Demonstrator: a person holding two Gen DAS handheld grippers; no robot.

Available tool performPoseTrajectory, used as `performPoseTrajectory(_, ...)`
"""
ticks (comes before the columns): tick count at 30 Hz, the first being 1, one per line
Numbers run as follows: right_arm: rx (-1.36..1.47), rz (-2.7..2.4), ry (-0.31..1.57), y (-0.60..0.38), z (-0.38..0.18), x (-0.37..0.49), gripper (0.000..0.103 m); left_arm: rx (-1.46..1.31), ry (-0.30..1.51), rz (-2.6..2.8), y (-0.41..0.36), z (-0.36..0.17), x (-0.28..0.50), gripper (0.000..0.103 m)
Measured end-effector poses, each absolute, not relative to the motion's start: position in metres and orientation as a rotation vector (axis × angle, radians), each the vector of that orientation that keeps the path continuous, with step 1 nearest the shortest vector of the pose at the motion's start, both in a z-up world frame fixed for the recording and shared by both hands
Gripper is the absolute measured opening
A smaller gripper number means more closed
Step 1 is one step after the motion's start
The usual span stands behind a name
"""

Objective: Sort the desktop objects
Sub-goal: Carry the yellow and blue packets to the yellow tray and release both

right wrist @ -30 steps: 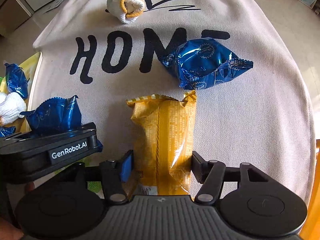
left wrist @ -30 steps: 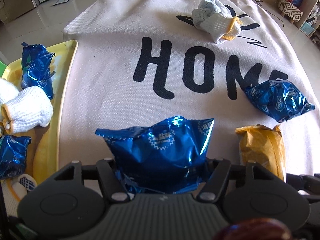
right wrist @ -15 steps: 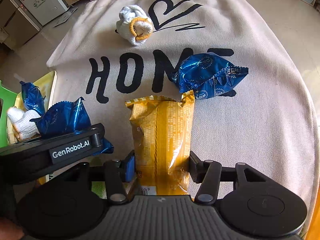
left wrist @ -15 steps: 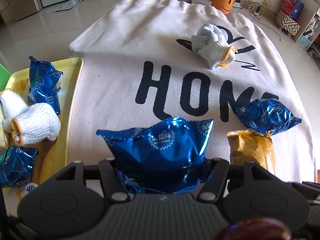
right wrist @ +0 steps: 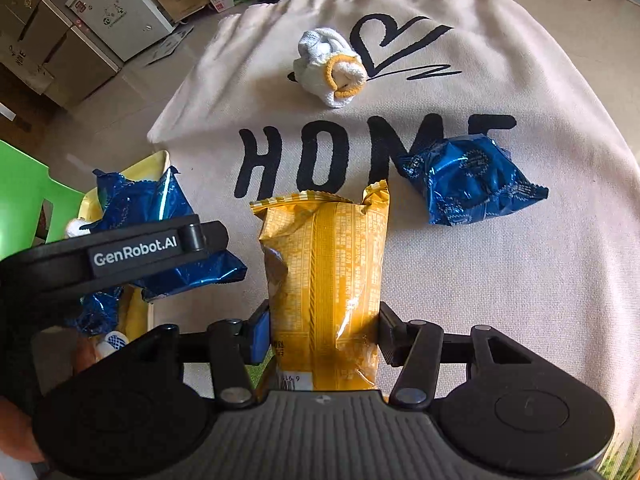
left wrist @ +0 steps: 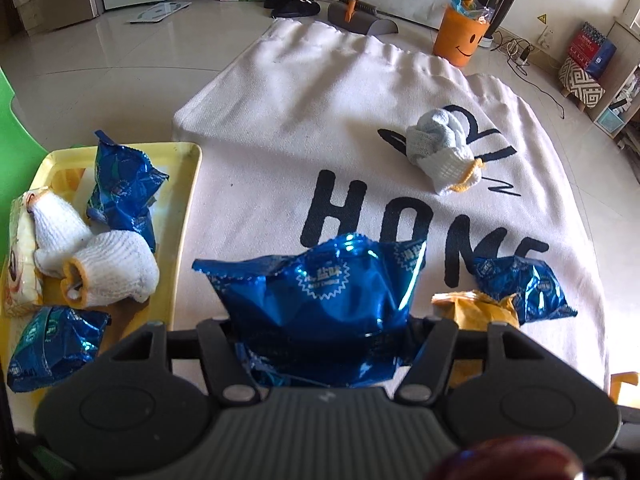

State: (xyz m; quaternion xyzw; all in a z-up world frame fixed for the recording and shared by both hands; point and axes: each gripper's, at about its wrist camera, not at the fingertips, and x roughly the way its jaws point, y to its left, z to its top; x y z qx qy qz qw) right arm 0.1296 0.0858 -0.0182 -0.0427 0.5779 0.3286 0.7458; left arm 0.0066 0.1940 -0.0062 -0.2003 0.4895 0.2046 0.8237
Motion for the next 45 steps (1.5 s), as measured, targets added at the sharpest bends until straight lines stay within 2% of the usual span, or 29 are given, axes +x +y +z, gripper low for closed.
performPoseTrajectory(14, -0.078, 0.863, 1.230, 0.119, 0.000, 0.106, 0.053, -0.522, 0.934, 0.505, 0.249, 0.033, -0.014, 0.060)
performPoseTrajectory(27, -0.103, 1.037, 1.238, 0.163, 0.006, 0.070, 0.053, -0.607, 0.823, 0.619, 0.331, 0.073, -0.052, 0.061)
performPoseTrajectory(38, -0.196, 1.130, 1.363, 0.210, -0.027, 0.015, 0.053, -0.672, 0.854, 0.725, 0.387, 0.052, -0.057, 0.061)
performPoseTrajectory(45, -0.271, 1.075, 1.315, 0.242, -0.044, -0.001, 0.053, -0.656, 0.877, 0.758, 0.405, 0.041, -0.061, 0.060)
